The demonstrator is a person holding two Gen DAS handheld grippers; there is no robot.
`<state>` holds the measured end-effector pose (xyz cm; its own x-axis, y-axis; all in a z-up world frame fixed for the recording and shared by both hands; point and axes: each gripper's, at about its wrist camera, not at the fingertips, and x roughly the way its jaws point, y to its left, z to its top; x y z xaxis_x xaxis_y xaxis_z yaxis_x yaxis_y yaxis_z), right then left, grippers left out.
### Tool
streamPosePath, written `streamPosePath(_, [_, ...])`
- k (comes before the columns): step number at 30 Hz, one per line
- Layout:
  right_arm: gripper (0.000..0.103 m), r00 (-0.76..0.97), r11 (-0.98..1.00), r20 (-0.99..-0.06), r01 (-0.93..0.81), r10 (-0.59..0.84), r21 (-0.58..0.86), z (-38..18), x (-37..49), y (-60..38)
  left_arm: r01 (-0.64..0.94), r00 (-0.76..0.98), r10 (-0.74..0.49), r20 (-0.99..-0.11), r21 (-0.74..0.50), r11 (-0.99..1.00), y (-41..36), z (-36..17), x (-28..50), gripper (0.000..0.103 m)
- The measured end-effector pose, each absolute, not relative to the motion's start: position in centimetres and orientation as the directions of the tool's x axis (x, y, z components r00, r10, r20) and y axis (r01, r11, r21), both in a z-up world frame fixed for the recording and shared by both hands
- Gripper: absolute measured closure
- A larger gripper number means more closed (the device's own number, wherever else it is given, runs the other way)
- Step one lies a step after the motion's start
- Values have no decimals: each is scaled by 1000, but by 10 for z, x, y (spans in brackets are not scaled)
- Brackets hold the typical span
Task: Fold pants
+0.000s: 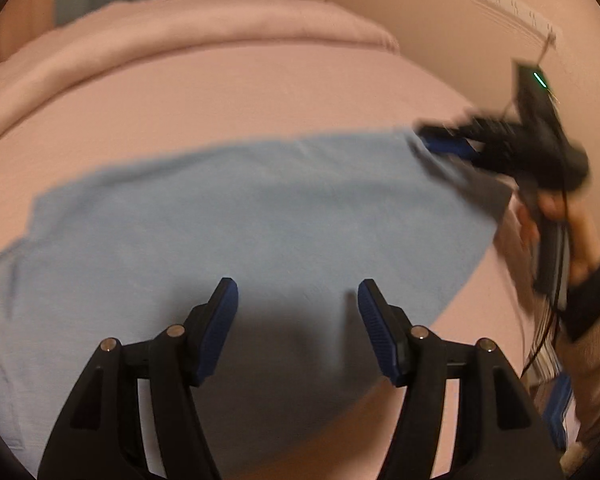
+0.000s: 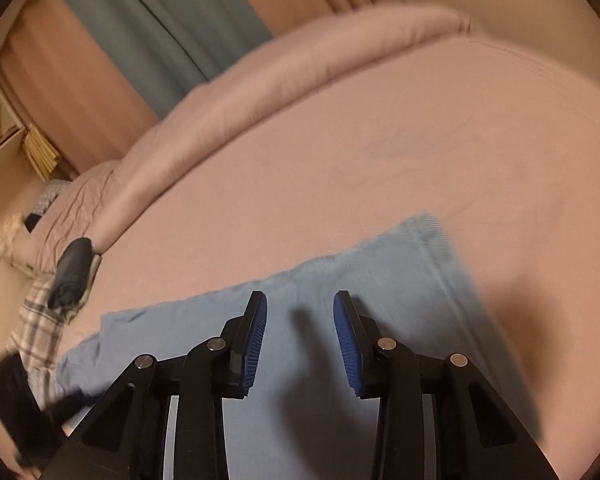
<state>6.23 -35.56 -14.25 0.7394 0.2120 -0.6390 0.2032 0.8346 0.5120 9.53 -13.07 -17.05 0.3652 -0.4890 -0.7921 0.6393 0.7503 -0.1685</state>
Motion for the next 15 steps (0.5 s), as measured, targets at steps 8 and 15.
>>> streamPosePath(8, [91,776,685,-627,419,70,596,-143,19,-418,645,350,-506,-788,-189,741,-124,-178,94,38])
streamPosePath(15, [43,845,544,-515,365,148,755,-142,-82,-419,651,346,-513,-785,-193,734,-131,-180,84,31])
